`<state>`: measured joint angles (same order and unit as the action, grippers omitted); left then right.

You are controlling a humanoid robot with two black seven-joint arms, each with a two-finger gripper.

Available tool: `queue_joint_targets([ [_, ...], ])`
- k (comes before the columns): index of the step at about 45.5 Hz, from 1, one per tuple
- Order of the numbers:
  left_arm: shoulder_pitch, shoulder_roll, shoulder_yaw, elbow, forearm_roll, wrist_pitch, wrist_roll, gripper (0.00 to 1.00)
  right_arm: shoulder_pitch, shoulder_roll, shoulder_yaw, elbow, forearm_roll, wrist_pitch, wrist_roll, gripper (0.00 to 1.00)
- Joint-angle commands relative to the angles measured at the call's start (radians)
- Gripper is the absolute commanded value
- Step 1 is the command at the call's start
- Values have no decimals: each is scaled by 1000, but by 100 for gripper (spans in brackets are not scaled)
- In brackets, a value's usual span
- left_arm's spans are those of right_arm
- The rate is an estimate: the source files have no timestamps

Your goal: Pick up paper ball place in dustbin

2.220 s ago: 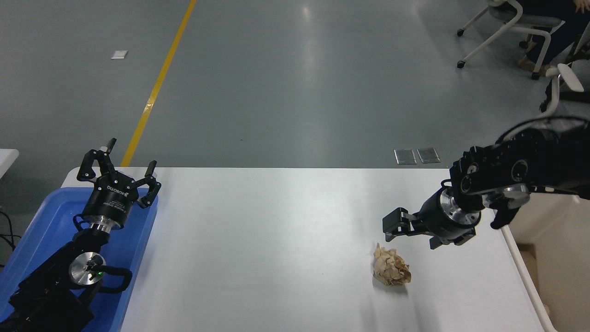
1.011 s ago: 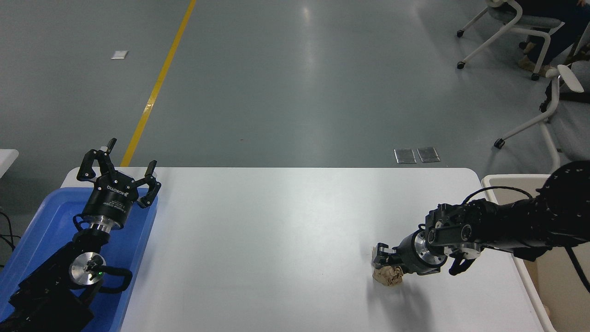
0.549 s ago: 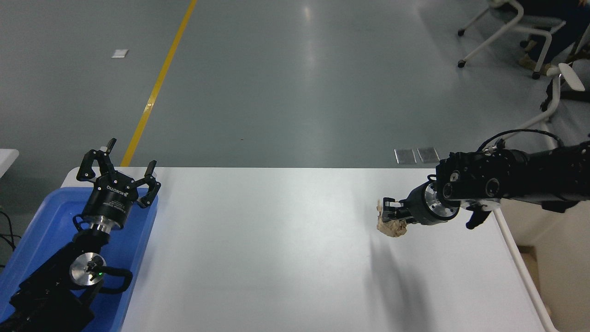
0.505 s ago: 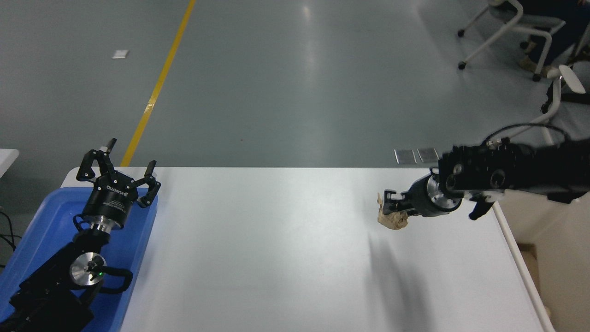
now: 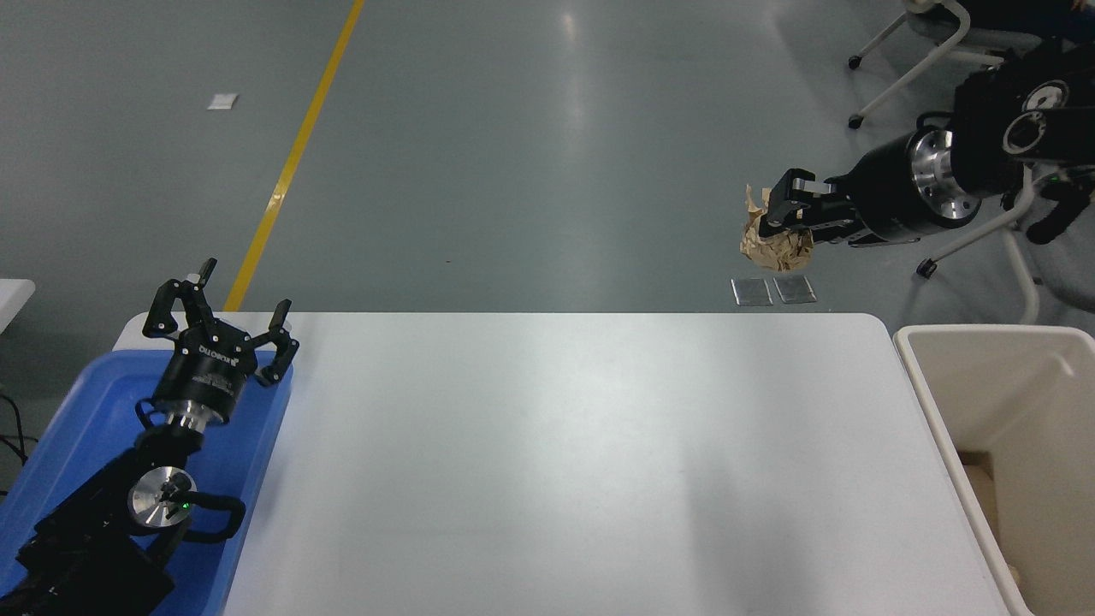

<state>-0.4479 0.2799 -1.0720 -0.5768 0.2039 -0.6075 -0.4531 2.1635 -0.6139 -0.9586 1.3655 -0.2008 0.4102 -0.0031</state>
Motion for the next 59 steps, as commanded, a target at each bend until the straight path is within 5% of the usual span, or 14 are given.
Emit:
queue_joint_targets([
  [1,0,1,1,0,0,0,-1,98,47,-49,-2,9,-9,22,0,0],
  [11,0,1,0,0,0,0,-1,98,-85,-55,9,-169,6,-34,-3,0],
  [36,0,-1,1,0,0,0,1,98,-942,11,357,-1290,288,-123,-9,0],
  [59,0,-1,0,-1,0,0,1,98,-1421,101,689,-1379,373,-415,-24,0],
])
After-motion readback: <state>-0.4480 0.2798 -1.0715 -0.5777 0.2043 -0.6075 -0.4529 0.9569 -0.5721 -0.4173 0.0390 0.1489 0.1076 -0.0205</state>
